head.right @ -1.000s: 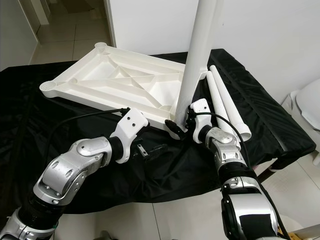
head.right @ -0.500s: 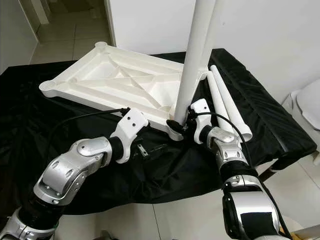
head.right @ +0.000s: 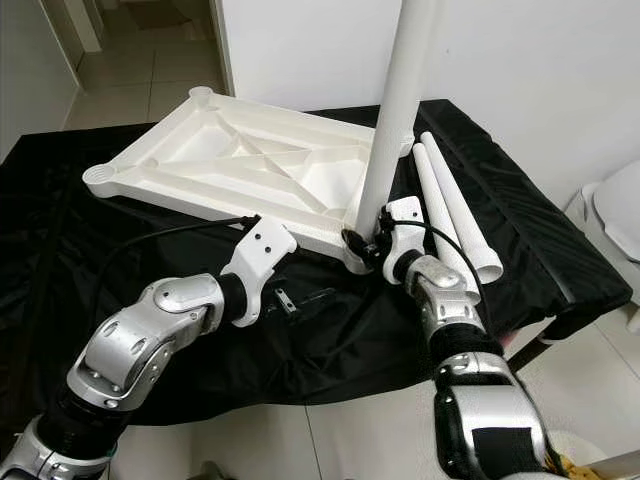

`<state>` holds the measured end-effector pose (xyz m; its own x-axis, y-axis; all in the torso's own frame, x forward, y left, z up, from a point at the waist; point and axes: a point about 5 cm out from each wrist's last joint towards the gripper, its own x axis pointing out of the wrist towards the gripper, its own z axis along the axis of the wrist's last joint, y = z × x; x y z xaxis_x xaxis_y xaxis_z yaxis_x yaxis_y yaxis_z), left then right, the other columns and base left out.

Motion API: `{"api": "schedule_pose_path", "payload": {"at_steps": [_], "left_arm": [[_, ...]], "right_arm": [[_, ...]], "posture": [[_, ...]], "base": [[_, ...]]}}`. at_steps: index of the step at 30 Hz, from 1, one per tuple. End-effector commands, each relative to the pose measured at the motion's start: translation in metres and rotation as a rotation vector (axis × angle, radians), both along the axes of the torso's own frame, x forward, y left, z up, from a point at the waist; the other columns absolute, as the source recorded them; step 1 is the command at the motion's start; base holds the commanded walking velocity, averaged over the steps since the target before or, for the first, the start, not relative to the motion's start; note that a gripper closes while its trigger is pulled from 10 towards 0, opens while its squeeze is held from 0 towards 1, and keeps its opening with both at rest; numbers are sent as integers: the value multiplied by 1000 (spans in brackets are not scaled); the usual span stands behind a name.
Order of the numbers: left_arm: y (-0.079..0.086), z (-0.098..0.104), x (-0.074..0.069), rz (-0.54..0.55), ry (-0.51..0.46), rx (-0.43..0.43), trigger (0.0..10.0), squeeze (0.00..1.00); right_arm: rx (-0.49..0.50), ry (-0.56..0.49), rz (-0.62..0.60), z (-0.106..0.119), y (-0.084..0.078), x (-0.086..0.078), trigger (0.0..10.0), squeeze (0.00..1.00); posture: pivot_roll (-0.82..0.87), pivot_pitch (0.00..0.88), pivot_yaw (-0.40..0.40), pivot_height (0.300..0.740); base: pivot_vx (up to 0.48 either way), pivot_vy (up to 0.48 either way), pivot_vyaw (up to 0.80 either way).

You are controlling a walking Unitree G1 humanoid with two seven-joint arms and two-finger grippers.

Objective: Building children table

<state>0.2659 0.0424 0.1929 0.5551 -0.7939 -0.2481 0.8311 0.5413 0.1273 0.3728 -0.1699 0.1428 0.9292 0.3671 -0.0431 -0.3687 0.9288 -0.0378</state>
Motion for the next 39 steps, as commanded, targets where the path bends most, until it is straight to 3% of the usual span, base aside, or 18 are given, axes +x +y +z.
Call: {"api": "schedule_pose_path", "payload": {"at_steps": [1, 11, 18, 26, 31, 32, 34, 35, 39], "left_arm": [[-1, 0, 0, -8, 11, 4, 10000, 0], [-2, 0, 0, -10, 9, 1, 10000, 0], [-3, 0, 1, -10, 7, -2, 10000, 0], [-4, 0, 1, -6, 9, -4, 10000, 0], [-4, -1, 0, -6, 9, -4, 10000, 0], [-4, -1, 0, -5, 9, -3, 10000, 0], [-4, -1, 0, -5, 9, -4, 10000, 0], [-4, -1, -1, -5, 9, -4, 10000, 0], [-5, -2, -2, -6, 10, -4, 10000, 0]], "right_arm": [[83, 38, -103, -5, -2, -1, 0, 0], [79, 76, -300, -18, 6, -3, 0, 0], [87, 105, -615, -32, 28, -15, 0, 0], [89, 73, -690, -28, 40, -22, 0, 0], [79, 66, -700, -27, 37, -21, 0, 0], [67, 58, -699, -26, 35, -21, 10000, 0], [53, 45, -693, -24, 34, -21, 10000, 0], [54, 33, -679, -23, 33, -21, 10000, 1000], [81, 10, -653, -21, 32, -24, 10000, 1000]], "posture": [[-62, 42, 35, 740], [-70, 36, 34, 740], [-69, 31, 28, 740], [-65, 27, 22, 740], [-63, 25, 18, 740], [-61, 22, 14, 740], [-61, 20, 11, 740], [-60, 19, 10, 740], [-61, 17, 6, 740]], "base": [[0, 0, 0], [0, 0, 0], [0, 0, 0], [0, 0, 0], [0, 0, 0], [0, 0, 0], [0, 0, 0], [0, 0, 0], [0, 0, 0]]}}
